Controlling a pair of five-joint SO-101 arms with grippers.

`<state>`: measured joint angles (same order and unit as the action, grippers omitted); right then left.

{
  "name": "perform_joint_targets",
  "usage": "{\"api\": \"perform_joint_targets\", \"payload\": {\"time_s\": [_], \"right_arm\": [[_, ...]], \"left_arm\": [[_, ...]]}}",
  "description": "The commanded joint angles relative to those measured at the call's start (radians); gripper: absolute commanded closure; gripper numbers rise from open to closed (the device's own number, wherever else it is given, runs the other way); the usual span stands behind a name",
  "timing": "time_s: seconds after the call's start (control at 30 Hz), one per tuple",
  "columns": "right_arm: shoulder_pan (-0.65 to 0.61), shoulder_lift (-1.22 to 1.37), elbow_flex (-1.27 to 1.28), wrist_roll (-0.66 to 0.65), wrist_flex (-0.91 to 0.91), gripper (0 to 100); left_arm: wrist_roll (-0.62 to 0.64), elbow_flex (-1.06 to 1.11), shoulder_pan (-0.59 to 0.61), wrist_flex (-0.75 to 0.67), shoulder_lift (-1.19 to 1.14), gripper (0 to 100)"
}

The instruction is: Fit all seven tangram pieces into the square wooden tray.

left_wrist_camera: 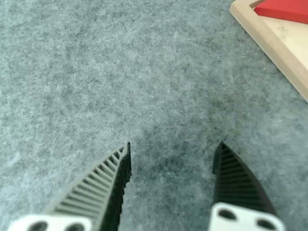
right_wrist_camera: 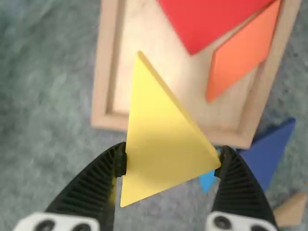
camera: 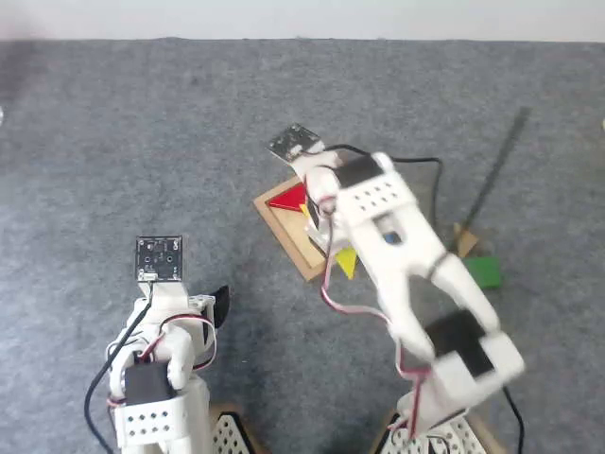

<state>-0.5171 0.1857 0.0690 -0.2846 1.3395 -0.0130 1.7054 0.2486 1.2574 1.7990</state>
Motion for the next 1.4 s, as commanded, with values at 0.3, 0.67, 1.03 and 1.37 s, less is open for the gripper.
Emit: {"api": "perform_joint_targets", "payload": {"time_s": [0.3, 0.67, 1.03, 1.37], "right_arm": [[-0.053, 0.363, -0.411, 0.081, 0.007, 83.3], [-0.139, 0.372, -0.414, 0.034, 0.010, 77.2], [-0.147, 0.375, -0.414, -0.005, 0.087, 68.1], [-0.127, 0.404, -0.419, 0.038, 0.021, 68.0]], "left_arm": [[0.008, -0.022, 0.000, 0.005, 0.021, 73], [0.008, -0.022, 0.000, 0.005, 0.021, 73], [0.008, -0.022, 0.000, 0.005, 0.021, 73], [0.008, -0.022, 0.000, 0.005, 0.021, 73]]}}
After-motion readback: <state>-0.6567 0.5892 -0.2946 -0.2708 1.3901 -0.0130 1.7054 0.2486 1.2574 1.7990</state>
